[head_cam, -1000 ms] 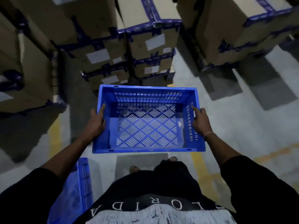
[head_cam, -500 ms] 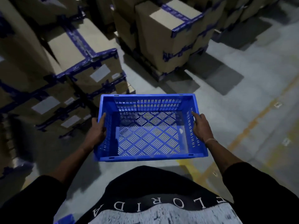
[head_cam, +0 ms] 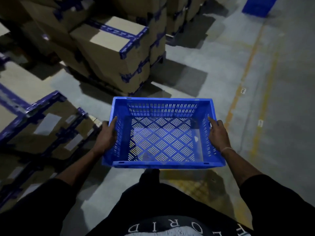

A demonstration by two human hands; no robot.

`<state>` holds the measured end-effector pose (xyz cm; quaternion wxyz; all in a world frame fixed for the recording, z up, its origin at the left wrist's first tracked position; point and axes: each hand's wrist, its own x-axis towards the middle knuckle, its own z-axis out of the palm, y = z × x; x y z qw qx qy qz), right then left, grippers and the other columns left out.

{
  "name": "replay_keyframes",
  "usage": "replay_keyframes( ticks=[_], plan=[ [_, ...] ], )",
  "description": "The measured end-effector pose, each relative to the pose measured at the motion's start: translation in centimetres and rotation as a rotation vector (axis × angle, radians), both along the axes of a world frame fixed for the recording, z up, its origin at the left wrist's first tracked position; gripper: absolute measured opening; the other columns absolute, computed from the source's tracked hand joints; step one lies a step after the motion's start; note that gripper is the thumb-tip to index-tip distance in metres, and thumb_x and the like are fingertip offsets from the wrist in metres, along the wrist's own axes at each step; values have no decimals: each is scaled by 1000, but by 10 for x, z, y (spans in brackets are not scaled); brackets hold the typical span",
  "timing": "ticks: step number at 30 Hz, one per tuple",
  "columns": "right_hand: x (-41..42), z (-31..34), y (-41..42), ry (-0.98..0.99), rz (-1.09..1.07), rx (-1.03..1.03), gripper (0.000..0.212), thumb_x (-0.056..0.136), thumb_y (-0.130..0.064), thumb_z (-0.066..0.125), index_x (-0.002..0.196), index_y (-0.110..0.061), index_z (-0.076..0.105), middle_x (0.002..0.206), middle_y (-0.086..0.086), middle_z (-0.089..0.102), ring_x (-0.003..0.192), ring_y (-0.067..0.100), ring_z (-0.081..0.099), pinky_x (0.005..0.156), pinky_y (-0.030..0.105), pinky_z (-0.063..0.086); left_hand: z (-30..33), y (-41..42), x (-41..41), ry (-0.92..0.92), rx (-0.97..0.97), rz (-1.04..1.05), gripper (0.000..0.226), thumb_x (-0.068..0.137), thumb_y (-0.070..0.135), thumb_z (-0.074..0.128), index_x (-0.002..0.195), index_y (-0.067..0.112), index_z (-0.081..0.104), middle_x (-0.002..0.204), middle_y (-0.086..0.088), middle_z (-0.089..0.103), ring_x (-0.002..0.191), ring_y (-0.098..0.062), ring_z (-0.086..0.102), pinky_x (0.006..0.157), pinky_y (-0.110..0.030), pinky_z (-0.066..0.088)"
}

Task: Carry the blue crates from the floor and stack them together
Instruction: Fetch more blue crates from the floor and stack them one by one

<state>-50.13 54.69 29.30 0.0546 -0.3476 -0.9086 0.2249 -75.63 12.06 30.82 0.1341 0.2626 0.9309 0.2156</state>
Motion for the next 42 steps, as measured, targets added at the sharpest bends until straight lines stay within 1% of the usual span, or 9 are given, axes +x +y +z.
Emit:
replay_keyframes(
  ticks=[3, 11, 18, 21, 24, 27, 30, 34, 42],
  plan=[
    [-20, -2, 38, -2, -85, -21, 52, 98, -16, 50, 148, -23, 37, 126, 12, 45, 100, 34, 60, 87, 43, 51, -4, 58, -50, -36, 37, -59, 76, 95, 12, 55, 159, 29, 18, 131, -17, 37, 101, -38, 59, 88, -48, 52],
    [-86, 2, 141, 44, -258, -73, 51, 99, -9, 46, 149, -17, 41, 122, 21, 46, 101, 43, 57, 93, 47, 48, -6, 212, -186, -92, 114, -212, 67, 98, 11, 52, 158, 28, 28, 133, -19, 40, 102, -42, 60, 91, -50, 52],
    [-128, 2, 222, 89, -424, -97, 48, 101, -9, 44, 148, -18, 43, 114, 21, 47, 94, 42, 57, 90, 44, 48, 8, 347, -273, -100, 103, -353, 66, 99, 17, 49, 157, 36, 25, 134, -14, 43, 107, -33, 59, 96, -52, 50],
    [-141, -3, 271, 110, -469, -107, 47, 101, -9, 43, 148, -17, 43, 116, 21, 46, 92, 41, 57, 87, 41, 47, 1, 413, -299, -90, 122, -390, 63, 99, 14, 50, 156, 32, 30, 128, -12, 44, 103, -27, 57, 95, -45, 48],
    [-156, -11, 333, 117, -503, -121, 47, 101, -7, 42, 148, -17, 44, 116, 20, 46, 91, 40, 57, 83, 37, 45, -11, 490, -321, -66, 133, -431, 64, 95, 8, 50, 153, 32, 35, 119, -13, 44, 94, -28, 57, 87, -41, 49],
    [-173, -16, 408, 126, -507, -128, 47, 101, -6, 43, 147, -16, 45, 117, 21, 46, 93, 43, 57, 80, 35, 43, -22, 569, -341, -17, 148, -489, 61, 92, 10, 48, 152, 17, 41, 111, -15, 46, 95, -34, 55, 86, -42, 49],
    [-183, -7, 475, 115, -547, -129, 47, 102, -8, 43, 147, -16, 45, 118, 22, 45, 92, 42, 57, 75, 32, 40, -15, 642, -356, 18, 151, -477, 60, 94, 2, 51, 152, 14, 42, 113, -16, 48, 96, -36, 56, 85, -40, 47],
    [-202, 15, 566, 142, -547, -103, 46, 102, -9, 42, 148, -15, 44, 118, 22, 45, 94, 39, 56, 77, 29, 38, 7, 742, -377, 24, 170, -496, 58, 97, 5, 52, 153, 15, 40, 115, -16, 47, 98, -36, 57, 86, -36, 44],
    [-260, 26, 730, 135, -559, -66, 52, 97, -5, 53, 147, -15, 45, 110, 19, 44, 87, 38, 55, 79, 32, 41, 8, 912, -446, -21, 159, -501, 73, 85, -1, 63, 152, 20, 40, 123, -17, 50, 112, -32, 51, 90, -33, 41]
  ],
)
